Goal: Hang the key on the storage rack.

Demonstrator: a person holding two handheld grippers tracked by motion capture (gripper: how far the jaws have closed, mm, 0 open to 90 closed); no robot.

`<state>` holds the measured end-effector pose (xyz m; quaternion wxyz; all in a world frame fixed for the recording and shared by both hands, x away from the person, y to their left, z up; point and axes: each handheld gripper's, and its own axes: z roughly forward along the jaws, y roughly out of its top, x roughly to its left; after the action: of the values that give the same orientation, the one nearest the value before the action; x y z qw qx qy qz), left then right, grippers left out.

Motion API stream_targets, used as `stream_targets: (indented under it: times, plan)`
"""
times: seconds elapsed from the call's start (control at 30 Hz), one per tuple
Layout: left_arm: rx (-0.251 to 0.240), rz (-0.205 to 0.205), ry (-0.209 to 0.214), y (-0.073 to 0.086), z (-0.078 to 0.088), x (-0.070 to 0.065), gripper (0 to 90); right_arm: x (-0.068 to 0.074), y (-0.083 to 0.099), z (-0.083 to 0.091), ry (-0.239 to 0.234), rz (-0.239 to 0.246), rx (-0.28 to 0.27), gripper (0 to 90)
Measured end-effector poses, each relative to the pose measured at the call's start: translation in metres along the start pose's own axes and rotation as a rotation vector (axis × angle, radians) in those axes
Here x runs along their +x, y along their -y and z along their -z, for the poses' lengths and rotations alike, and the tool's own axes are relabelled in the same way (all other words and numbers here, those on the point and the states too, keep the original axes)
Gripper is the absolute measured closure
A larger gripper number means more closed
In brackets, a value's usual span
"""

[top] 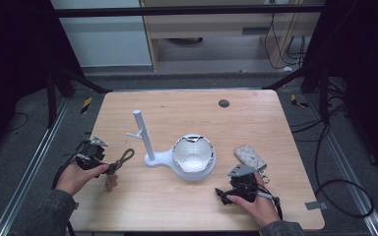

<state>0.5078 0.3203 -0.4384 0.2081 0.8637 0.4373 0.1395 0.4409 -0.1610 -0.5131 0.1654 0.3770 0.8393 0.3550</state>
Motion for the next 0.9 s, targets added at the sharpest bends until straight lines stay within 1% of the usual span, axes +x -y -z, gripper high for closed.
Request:
stream_targets:
  times: [0.07,0.13,0.23,0.3,0.37,0.4,0.47,0.53,0.6,0.63,0.67,0.7,0.8,0.9]
  plan:
    - [0.011,0.007,0.011,-0.002,-0.003,0.0,35.0,0.0,0.0,0.0,-0.002,-0.003,0.001,0.3]
    - [0.033,-0.001,0.008,-0.004,-0.007,-0.001,38.5,0.0,0.0,0.0,0.0,0.0,0.0,0.4]
    - [0.039,-0.009,0.005,-0.006,-0.01,-0.001,41.5,0.0,0.0,0.0,0.0,0.0,0.0,0.3]
    - [0.044,-0.015,0.01,-0.007,-0.013,-0.001,46.5,0.0,0.0,0.0,-0.001,-0.001,0.0,0.4]
    - [0.053,-0.017,0.019,-0.007,-0.015,0.0,48.2,0.0,0.0,0.0,-0.001,-0.001,0.0,0.3]
    - [0.053,-0.011,0.024,-0.008,-0.017,0.001,48.9,0.0,0.0,0.0,-0.001,-0.002,0.0,0.3]
    - [0.073,-0.015,0.016,-0.008,-0.02,0.003,49.9,0.0,0.0,0.0,0.0,0.0,0.0,0.3]
    - [0.081,-0.016,0.016,-0.008,-0.022,0.004,50.7,0.0,0.0,0.0,-0.001,-0.001,0.0,0.3]
    - [0.084,-0.013,0.031,-0.009,-0.025,0.004,52.1,0.0,0.0,0.0,-0.001,-0.001,0.0,0.3]
    - [0.089,-0.021,0.036,-0.009,-0.026,0.005,53.1,0.0,0.0,0.0,-0.002,-0.002,0.0,0.3]
    - [0.088,-0.016,0.038,-0.01,-0.027,0.005,53.8,0.0,0.0,0.0,-0.002,-0.002,-0.002,0.4]
    - [0.097,-0.02,0.043,-0.01,-0.028,0.005,55.6,0.0,0.0,0.0,-0.002,-0.001,-0.002,0.4]
    - [0.106,-0.03,0.041,-0.011,-0.03,0.004,57.2,0.0,0.0,0.0,-0.002,-0.002,-0.002,0.3]
    - [0.114,-0.032,0.034,-0.011,-0.032,0.004,58.0,0.0,0.0,0.0,-0.002,-0.001,-0.003,0.3]
